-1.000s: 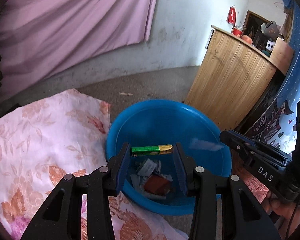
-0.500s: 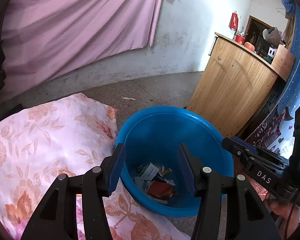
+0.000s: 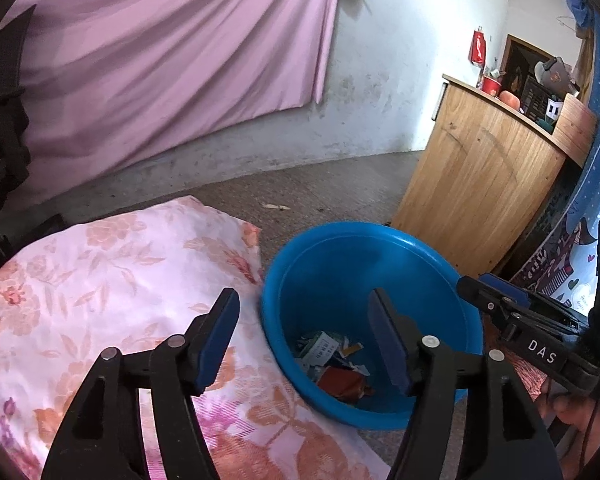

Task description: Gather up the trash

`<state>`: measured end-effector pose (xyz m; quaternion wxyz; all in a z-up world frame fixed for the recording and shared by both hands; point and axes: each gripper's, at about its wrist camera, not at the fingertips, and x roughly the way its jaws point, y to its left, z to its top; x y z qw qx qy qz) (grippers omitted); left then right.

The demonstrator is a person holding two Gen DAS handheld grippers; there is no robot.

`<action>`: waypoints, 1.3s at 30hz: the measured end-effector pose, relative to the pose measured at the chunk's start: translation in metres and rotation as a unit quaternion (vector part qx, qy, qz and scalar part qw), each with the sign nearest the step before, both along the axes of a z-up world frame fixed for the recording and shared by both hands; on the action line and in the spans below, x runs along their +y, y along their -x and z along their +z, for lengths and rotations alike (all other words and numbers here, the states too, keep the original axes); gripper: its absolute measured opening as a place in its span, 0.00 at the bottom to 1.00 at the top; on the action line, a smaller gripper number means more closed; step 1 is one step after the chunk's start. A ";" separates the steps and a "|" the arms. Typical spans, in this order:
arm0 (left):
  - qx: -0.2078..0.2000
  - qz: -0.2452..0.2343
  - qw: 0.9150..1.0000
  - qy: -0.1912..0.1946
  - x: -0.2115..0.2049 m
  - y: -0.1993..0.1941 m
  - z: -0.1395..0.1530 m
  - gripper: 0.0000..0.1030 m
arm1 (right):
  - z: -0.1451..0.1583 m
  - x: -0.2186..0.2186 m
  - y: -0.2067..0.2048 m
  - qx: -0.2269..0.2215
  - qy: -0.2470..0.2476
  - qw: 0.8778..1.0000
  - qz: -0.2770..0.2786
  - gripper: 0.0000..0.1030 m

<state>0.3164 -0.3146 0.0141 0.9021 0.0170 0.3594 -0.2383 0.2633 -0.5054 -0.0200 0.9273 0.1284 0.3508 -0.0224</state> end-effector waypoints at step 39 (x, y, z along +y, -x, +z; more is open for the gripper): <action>-0.145 0.152 0.978 0.018 0.175 0.132 0.048 0.98 | 0.056 0.116 0.078 -0.142 0.029 0.987 0.065 1.00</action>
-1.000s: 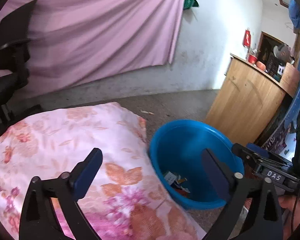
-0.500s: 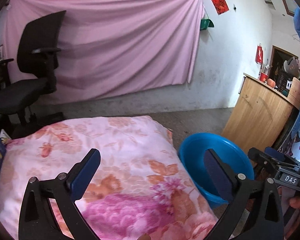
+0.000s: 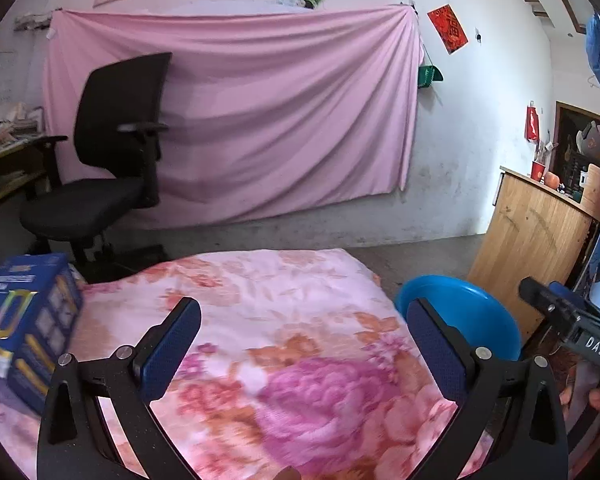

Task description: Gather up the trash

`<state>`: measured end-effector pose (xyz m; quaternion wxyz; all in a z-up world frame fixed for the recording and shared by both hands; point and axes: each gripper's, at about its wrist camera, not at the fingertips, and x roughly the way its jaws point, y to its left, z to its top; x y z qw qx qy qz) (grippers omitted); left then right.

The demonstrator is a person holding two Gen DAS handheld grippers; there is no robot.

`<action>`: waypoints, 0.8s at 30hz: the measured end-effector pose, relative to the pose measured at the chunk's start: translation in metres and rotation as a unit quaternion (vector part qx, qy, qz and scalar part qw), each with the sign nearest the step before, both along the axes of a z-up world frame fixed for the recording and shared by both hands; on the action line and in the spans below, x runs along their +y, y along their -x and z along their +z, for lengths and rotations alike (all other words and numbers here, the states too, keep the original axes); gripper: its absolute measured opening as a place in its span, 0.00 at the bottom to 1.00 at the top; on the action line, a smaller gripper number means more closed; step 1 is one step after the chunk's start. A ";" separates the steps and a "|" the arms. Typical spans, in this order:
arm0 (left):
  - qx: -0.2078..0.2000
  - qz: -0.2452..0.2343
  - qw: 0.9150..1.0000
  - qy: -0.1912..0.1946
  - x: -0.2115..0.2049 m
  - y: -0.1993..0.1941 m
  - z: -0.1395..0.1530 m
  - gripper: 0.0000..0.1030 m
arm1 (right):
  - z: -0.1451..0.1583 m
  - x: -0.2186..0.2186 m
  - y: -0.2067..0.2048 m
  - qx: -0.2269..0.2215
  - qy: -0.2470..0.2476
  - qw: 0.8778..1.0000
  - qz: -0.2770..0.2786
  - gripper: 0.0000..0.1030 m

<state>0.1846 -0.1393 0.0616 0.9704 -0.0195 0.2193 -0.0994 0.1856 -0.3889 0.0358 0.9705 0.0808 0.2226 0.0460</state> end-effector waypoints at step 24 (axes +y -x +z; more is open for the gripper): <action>-0.035 0.061 0.998 -0.002 0.101 0.126 -0.011 0.98 | 0.013 0.089 0.123 -0.115 -0.004 0.993 -0.018 1.00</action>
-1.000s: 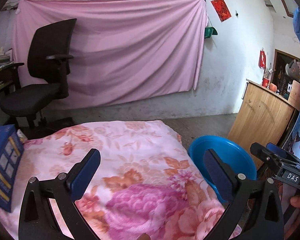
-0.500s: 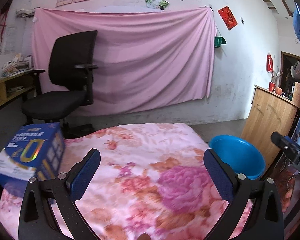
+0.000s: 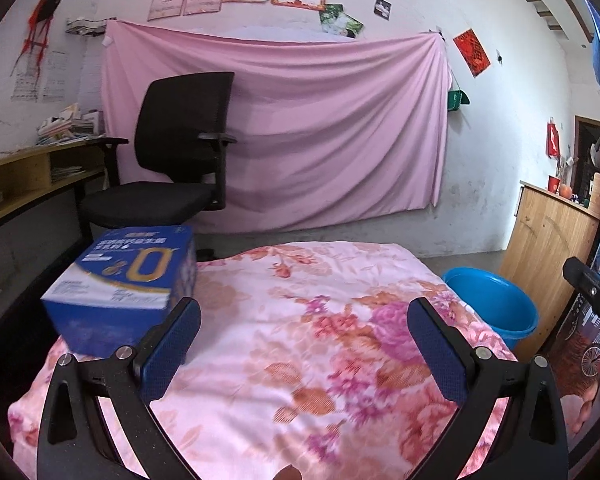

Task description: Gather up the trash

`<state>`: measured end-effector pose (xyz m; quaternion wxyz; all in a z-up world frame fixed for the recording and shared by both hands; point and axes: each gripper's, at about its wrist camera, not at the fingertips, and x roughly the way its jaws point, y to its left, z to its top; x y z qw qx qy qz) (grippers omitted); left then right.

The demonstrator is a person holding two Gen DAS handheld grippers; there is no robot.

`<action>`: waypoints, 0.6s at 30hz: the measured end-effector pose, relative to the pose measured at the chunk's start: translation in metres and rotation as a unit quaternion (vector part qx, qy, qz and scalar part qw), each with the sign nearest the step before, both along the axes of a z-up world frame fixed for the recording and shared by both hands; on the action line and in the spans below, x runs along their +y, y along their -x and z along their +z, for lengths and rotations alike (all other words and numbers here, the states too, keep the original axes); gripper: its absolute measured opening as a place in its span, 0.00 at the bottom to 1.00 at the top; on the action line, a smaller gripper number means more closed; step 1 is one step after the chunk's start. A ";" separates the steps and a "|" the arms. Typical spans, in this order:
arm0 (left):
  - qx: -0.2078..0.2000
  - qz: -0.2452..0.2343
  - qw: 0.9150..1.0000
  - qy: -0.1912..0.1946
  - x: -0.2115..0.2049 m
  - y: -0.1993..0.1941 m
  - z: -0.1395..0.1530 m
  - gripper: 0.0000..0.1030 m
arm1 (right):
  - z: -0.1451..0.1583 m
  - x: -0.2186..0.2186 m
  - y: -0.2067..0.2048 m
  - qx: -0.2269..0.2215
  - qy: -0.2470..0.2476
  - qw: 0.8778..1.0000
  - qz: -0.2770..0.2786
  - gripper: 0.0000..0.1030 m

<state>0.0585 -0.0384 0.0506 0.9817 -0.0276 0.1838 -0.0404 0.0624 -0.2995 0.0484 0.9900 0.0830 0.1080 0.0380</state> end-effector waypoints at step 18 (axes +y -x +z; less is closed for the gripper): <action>-0.017 0.010 1.000 -0.016 0.023 0.057 -0.024 0.98 | -0.028 0.043 0.054 -0.003 0.033 0.999 0.021 1.00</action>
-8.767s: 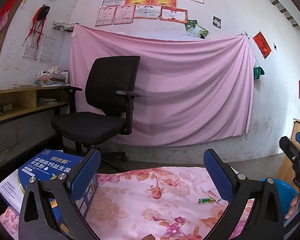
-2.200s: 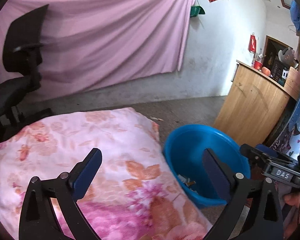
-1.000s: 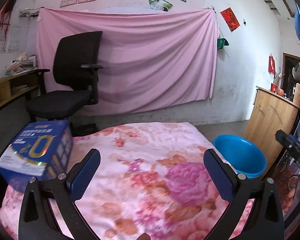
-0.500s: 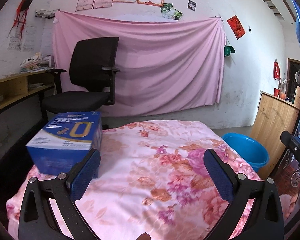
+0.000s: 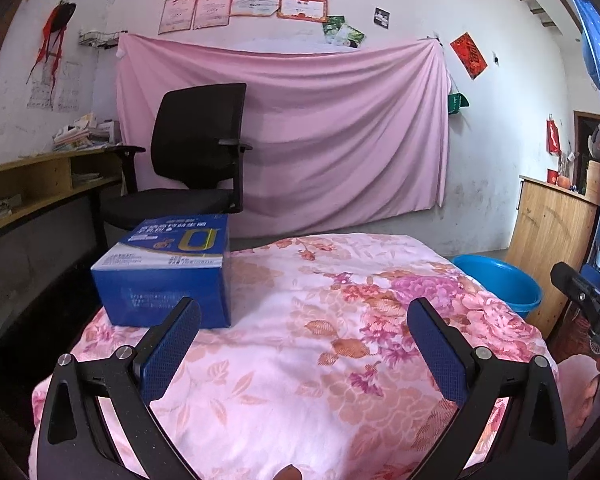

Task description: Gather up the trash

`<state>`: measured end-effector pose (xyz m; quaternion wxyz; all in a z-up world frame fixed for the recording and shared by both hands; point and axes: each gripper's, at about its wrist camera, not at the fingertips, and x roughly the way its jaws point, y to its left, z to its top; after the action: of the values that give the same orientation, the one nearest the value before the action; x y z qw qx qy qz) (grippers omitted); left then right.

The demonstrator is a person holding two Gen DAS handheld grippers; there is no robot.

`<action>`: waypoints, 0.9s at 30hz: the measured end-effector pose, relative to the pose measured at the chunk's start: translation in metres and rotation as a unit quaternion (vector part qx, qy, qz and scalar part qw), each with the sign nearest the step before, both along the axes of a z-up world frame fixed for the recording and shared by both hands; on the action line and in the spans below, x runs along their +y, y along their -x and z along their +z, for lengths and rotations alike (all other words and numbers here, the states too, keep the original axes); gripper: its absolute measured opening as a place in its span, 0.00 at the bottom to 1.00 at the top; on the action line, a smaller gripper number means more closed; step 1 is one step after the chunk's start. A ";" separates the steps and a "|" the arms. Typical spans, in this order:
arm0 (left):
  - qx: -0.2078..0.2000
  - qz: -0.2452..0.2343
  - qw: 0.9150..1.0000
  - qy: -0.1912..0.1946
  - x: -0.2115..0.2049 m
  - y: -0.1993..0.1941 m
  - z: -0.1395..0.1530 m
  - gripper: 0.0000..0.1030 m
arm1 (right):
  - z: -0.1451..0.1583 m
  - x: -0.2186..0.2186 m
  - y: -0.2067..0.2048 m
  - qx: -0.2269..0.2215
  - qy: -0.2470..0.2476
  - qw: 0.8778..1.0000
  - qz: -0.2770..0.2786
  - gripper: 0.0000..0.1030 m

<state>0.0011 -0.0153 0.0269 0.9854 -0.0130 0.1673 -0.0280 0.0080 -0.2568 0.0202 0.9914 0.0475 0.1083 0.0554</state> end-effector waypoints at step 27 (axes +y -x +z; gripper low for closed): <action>-0.007 0.007 1.000 0.007 0.012 0.004 0.000 0.98 | -0.004 0.011 0.003 -0.002 0.012 1.000 0.004 1.00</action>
<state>-0.0027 -0.0031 0.0273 0.9866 -0.0209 0.1600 -0.0223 0.0049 -0.2457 0.0160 0.9920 0.0352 0.1069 0.0578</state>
